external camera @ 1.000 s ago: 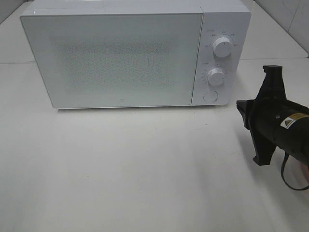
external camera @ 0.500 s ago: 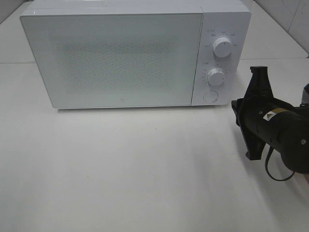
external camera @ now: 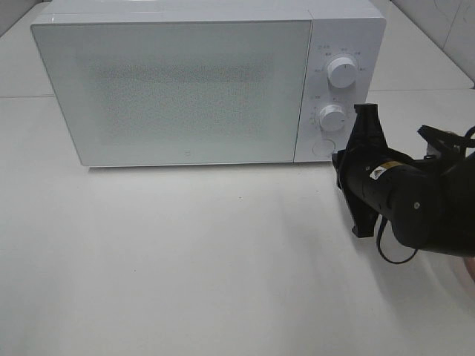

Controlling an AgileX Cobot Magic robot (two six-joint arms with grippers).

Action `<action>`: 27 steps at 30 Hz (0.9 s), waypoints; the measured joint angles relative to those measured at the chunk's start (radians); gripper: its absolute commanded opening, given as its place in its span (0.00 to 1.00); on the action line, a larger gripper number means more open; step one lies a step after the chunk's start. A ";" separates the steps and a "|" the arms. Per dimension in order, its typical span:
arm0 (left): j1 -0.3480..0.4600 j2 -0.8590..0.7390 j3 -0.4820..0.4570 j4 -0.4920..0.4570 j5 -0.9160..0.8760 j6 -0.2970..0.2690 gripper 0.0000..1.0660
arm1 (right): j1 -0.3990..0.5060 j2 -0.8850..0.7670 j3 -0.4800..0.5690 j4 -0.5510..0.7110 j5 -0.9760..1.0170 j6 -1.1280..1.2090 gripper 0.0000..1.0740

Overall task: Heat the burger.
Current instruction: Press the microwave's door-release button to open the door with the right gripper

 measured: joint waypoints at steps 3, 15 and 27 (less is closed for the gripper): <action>0.000 0.000 0.000 0.000 0.000 0.000 0.94 | 0.000 0.021 -0.021 -0.015 0.000 0.006 0.00; 0.000 0.000 0.000 0.000 0.000 0.000 0.94 | -0.019 0.101 -0.080 0.007 0.001 0.009 0.00; 0.000 0.000 0.000 0.000 0.000 0.000 0.94 | -0.051 0.125 -0.117 0.006 0.001 0.008 0.00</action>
